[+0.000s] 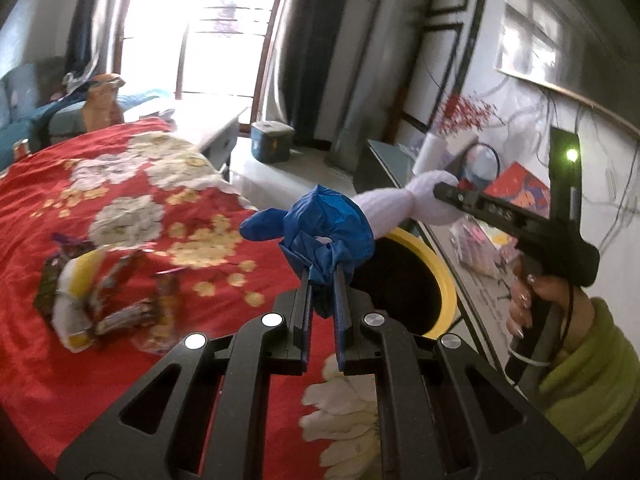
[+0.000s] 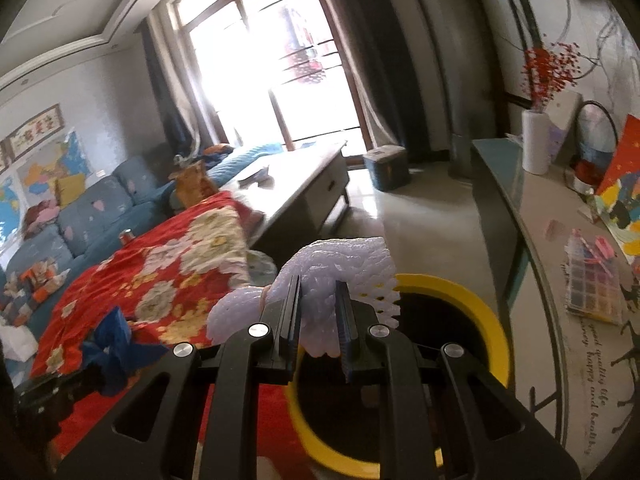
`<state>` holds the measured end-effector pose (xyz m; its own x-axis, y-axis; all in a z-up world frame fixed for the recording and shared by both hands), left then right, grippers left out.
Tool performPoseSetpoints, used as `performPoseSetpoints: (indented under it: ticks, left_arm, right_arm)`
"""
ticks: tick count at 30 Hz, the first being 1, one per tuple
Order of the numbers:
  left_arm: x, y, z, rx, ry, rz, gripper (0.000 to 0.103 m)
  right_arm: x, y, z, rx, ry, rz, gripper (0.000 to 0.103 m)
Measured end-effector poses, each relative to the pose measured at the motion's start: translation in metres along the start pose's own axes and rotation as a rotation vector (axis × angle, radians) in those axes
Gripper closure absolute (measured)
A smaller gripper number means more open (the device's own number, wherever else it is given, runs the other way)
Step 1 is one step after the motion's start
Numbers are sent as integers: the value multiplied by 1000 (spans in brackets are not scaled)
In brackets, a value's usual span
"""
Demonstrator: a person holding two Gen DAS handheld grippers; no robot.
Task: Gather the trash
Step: 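Carry both items over the yellow-rimmed bin and open both tools to drop them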
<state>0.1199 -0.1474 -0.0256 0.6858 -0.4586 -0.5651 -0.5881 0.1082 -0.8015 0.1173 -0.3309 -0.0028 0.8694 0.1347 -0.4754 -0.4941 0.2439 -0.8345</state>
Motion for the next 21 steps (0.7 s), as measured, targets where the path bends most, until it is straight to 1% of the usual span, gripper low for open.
performPoseSetpoints:
  ticks: [3,7,12,19,21]
  left_arm:
    - [13,0,-13,28,23,24,98]
    - [32,1,-26,30,57,64,98]
    - [54,5,-35,27,75,106,98]
    - [82,5,-49,50,93,145,98]
    - [92,5,-53,55,97,157,98]
  right_arm:
    - [3,3,-12,20,23,3,87]
    - [7,7,-29,35,62,8,87]
    - [13,12,-46,40,111,14,87]
    - [25,24,-70,39,180,40,87]
    - [29,27,-76,43,187,52,87]
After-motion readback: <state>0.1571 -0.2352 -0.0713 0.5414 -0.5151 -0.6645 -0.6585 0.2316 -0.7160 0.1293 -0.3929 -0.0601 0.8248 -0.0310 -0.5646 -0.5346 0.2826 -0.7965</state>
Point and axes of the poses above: each gripper's, at about its wrist camera, not at the fingertips, and x roughly the way its jaws point, z to its left, y to its underside, the point moved 1 cm from there along x, roughly the way its jaws point, and after that the axes turned 1 degree about -y, right-handed, at the moved point
